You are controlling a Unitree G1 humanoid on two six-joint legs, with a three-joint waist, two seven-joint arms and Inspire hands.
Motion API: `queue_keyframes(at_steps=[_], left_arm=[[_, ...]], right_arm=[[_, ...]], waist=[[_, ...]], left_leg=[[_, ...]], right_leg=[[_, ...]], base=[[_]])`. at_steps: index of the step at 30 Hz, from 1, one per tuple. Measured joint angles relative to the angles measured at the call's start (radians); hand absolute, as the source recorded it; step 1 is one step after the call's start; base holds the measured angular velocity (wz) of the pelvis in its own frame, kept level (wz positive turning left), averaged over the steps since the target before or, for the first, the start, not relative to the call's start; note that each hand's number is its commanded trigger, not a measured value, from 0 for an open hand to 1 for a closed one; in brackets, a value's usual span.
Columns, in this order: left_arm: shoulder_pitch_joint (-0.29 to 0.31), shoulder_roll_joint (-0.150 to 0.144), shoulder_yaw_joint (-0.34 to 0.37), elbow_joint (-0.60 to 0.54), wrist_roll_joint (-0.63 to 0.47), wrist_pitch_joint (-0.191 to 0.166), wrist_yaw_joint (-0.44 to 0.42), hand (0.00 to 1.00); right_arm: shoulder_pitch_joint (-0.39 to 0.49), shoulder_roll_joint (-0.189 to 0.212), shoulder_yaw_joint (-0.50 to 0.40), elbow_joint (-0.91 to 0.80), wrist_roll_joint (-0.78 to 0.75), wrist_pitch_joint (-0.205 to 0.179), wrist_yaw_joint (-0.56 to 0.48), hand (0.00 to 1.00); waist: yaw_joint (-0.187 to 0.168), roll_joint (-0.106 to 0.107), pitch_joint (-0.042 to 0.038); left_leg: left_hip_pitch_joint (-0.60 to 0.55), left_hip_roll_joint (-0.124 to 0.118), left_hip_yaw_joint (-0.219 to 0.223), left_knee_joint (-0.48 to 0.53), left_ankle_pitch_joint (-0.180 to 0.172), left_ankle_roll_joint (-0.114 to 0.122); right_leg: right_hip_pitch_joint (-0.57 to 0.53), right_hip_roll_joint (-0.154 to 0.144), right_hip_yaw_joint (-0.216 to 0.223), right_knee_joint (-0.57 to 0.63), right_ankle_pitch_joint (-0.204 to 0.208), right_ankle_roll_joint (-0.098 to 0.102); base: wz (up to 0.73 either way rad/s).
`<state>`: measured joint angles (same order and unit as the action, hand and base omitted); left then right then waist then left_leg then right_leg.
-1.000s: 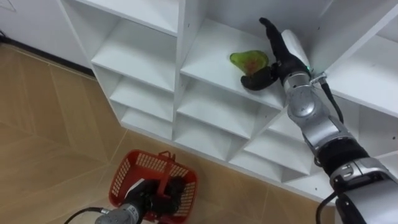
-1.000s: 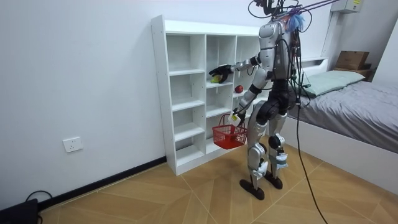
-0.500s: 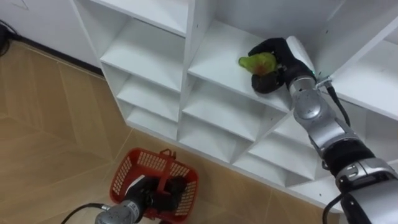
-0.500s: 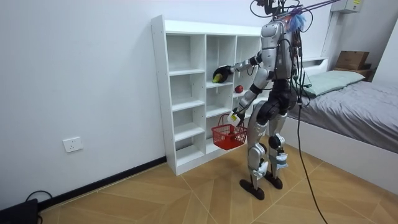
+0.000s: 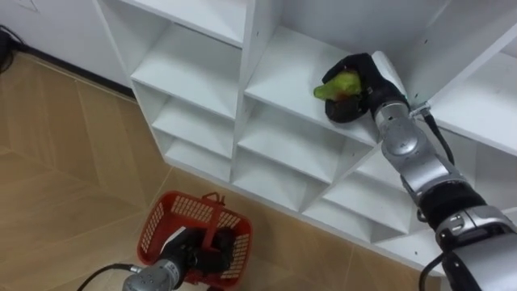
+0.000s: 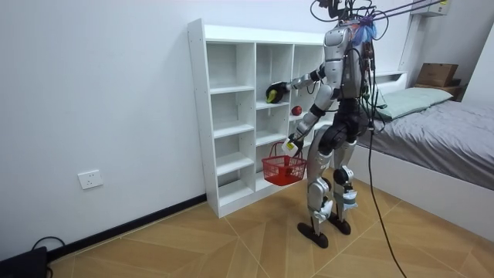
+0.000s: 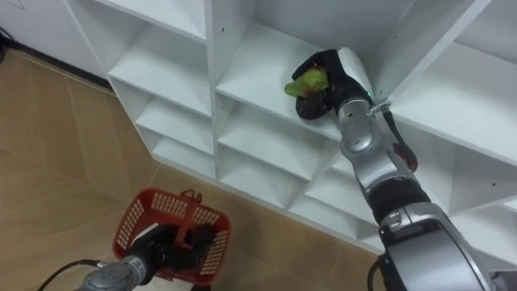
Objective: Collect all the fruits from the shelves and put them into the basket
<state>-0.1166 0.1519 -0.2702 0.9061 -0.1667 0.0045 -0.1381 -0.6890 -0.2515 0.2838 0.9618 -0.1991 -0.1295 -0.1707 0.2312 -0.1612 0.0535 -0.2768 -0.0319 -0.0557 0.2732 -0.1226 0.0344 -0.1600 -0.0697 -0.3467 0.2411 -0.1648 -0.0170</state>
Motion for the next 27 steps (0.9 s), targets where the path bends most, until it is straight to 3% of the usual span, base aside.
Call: queue_keyframes(at_steps=[8,13,19,25,27], left_arm=[[0.000,-0.004,-0.007,-0.002,0.004,0.000,-0.011,1.00],[0.001,-0.004,-0.007,-0.031,0.011,-0.002,-0.027,1.00],[0.001,-0.012,-0.007,-0.043,0.002,-0.006,-0.028,1.00],[0.009,-0.021,0.003,-0.044,0.004,-0.012,-0.026,1.00],[0.021,-0.025,0.018,-0.044,0.003,-0.017,-0.026,1.00]], right_arm=[[0.003,0.000,0.005,-0.016,0.006,0.001,0.006,1.00],[0.027,-0.001,0.003,-0.071,-0.002,0.022,0.023,1.00],[0.119,0.009,0.012,-0.170,0.026,0.029,0.074,1.00],[0.233,0.014,0.010,-0.311,0.040,0.035,0.132,1.00],[0.296,0.014,0.009,-0.418,0.035,0.035,0.143,1.00]], waist=[[-0.004,0.001,-0.0009],[-0.006,0.008,-0.0047],[-0.007,0.044,-0.0226],[-0.016,0.056,-0.0258],[-0.046,0.056,-0.0260]], left_leg=[[-0.002,0.000,0.002,0.002,0.000,0.000],[0.002,0.000,0.005,0.001,0.000,0.000],[0.046,0.001,0.027,-0.015,-0.001,0.001],[0.062,0.009,0.048,-0.019,0.000,0.001],[0.063,0.010,0.050,-0.016,-0.001,0.001]], right_leg=[[0.000,0.001,-0.008,-0.002,0.000,0.000],[0.002,0.001,-0.002,-0.003,0.000,0.000],[0.032,0.001,0.031,-0.005,0.001,0.002],[0.039,-0.001,0.047,-0.003,0.001,0.001],[0.039,0.000,0.052,-0.001,0.002,0.000]], base=[[0.00],[-0.01],[-0.09],[-0.09],[-0.04]])
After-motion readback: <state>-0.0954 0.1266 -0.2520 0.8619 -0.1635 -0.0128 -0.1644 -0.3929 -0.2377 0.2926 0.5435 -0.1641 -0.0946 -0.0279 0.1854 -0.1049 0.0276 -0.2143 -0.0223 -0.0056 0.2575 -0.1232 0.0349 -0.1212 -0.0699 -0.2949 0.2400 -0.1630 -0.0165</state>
